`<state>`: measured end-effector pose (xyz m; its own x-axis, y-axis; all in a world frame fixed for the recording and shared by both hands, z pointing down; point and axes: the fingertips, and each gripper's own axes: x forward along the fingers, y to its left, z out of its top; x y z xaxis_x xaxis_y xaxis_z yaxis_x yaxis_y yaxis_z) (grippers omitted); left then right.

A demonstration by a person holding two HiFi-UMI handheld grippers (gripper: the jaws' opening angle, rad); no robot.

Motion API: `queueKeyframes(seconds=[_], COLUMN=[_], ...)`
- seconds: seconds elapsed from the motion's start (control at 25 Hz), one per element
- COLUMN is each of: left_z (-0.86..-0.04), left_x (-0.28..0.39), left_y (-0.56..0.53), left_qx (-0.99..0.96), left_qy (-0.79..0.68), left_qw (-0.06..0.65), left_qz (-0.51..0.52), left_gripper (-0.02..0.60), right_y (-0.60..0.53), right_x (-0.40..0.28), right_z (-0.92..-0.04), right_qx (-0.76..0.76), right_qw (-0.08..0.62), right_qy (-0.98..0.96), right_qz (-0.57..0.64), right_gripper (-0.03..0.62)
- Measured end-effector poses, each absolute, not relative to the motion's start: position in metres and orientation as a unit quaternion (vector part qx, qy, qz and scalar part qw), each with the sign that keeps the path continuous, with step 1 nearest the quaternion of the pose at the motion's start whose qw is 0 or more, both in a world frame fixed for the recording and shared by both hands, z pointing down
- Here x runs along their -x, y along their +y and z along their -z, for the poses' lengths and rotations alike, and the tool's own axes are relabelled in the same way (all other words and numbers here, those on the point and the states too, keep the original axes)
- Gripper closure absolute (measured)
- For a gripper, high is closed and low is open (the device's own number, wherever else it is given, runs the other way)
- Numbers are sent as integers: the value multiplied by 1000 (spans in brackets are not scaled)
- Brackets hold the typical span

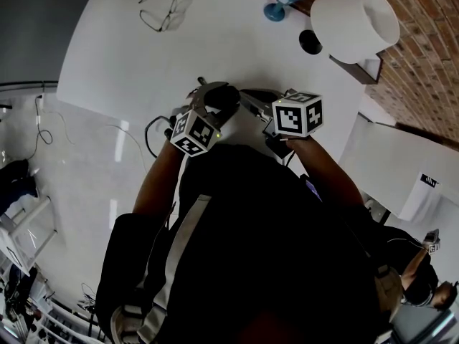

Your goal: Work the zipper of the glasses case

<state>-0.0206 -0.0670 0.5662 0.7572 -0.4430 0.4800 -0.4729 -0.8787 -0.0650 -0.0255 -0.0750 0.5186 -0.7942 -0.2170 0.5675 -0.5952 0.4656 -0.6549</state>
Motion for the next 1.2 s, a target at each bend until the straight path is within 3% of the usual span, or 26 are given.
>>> queueKeyframes(seconds=[0.48, 1.2], left_z=[-559, -480], left_x=[41, 66], left_y=[-72, -80], left_qx=[-940, -960], left_qy=[-275, -254], left_qw=[72, 67], left_qz=[-188, -101], left_gripper=[322, 327], right_y=[-82, -98], right_x=[43, 63], right_z=[-520, -459], right_qx=[-217, -126], right_qw=[182, 12], right_qy=[-839, -794], right_qz=[-464, -595], right_gripper=[589, 588])
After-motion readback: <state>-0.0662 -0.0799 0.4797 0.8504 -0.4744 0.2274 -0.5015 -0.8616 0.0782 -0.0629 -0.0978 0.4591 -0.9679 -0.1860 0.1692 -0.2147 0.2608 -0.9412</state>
